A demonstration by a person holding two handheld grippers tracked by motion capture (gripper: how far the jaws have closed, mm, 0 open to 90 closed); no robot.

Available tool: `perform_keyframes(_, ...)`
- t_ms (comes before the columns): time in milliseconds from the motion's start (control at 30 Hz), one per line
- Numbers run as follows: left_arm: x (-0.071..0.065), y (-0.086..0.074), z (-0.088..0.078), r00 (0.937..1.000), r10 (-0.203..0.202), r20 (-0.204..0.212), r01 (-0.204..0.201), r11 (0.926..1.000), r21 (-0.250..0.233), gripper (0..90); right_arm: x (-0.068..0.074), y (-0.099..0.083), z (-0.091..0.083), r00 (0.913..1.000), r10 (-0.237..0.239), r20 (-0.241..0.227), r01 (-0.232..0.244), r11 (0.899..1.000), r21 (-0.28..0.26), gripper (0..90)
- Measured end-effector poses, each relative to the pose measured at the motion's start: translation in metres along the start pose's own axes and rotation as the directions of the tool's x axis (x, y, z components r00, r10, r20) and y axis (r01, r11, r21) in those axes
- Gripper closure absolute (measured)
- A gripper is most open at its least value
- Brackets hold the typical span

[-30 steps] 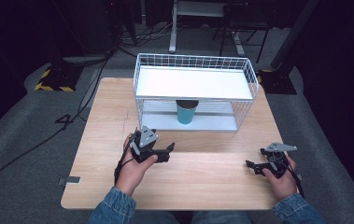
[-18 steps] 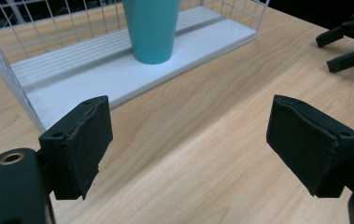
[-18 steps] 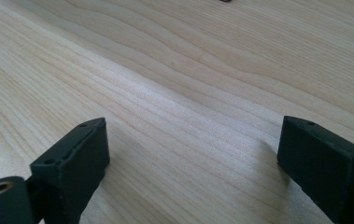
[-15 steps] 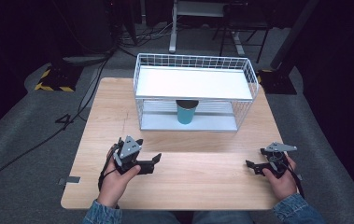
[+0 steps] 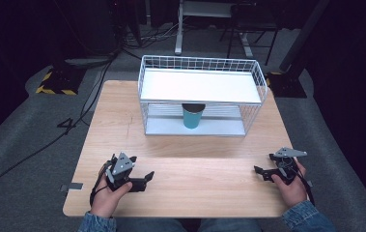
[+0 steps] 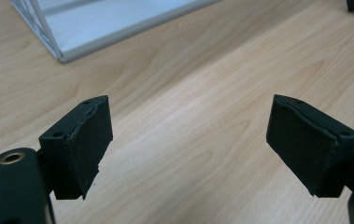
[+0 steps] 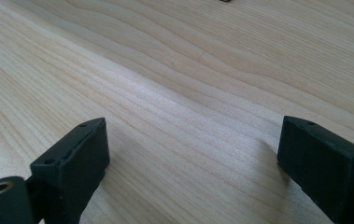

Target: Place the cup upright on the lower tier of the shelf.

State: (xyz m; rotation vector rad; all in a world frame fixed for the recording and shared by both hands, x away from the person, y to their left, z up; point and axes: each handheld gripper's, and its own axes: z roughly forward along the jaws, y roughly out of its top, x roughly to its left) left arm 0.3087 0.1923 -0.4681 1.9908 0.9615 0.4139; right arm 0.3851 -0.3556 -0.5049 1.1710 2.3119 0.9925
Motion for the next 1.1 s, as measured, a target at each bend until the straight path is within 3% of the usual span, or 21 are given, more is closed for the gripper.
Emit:
perform_keyframes(133,0.007,-0.013,0.000,0.9982,-0.055,-0.023,0.056,0.9982,0.023,15.3,0.000,0.000,0.000,1.0000,0.000,0.000,0.000,1.000,0.000,9.4)
perform_keyframes(400,0.015,-0.028,0.002,0.9956,-0.071,-0.062,0.076,0.9942,0.077,15.3,0.000,0.000,0.000,1.0000,0.000,0.000,0.000,1.000,0.000,9.5)
perform_keyframes(533,0.015,-0.030,0.005,0.9948,-0.052,-0.087,0.061,0.9921,0.109,15.3,0.000,0.000,0.000,1.0000,0.000,0.000,0.000,1.000,0.000,9.4)
perform_keyframes(633,0.016,-0.031,0.007,0.9956,-0.043,-0.083,0.054,0.9897,0.132,15.4,0.000,0.000,0.000,1.0000,0.000,0.000,0.000,1.000,0.000,9.5)
perform_keyframes(767,0.018,-0.034,0.012,0.9951,-0.018,-0.097,0.036,0.9821,0.185,15.5,0.000,0.000,0.000,1.0000,0.000,0.000,0.000,1.000,0.000,9.4)
perform_keyframes(967,0.020,-0.033,0.013,0.9964,0.004,-0.084,0.012,0.9809,0.194,14.5,0.000,0.000,0.000,1.0000,0.000,0.000,0.000,1.000,0.000,9.4)
perform_keyframes(1100,0.020,-0.033,0.014,0.9963,-0.010,-0.086,0.027,0.9799,0.198,13.0,0.000,0.000,0.000,1.0000,0.001,0.000,-0.001,1.000,0.000,9.4)
